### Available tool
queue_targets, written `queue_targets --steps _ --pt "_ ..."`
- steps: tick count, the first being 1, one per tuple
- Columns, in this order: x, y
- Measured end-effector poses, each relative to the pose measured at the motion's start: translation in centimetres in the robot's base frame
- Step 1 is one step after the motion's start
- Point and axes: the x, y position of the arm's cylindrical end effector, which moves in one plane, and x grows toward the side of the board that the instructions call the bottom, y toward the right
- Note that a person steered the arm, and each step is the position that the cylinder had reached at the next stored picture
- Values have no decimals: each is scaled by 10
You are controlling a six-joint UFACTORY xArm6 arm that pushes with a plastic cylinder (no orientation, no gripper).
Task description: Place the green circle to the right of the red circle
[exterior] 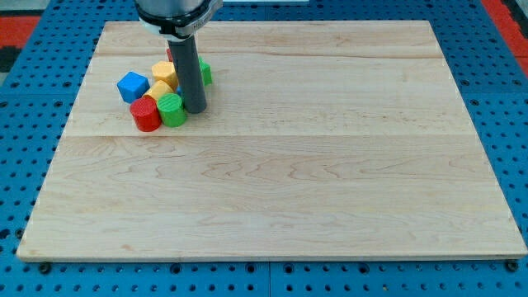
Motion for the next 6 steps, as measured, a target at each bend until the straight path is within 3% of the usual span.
queue_targets --steps 4,6 --pt "66 -81" --pt "24 -66"
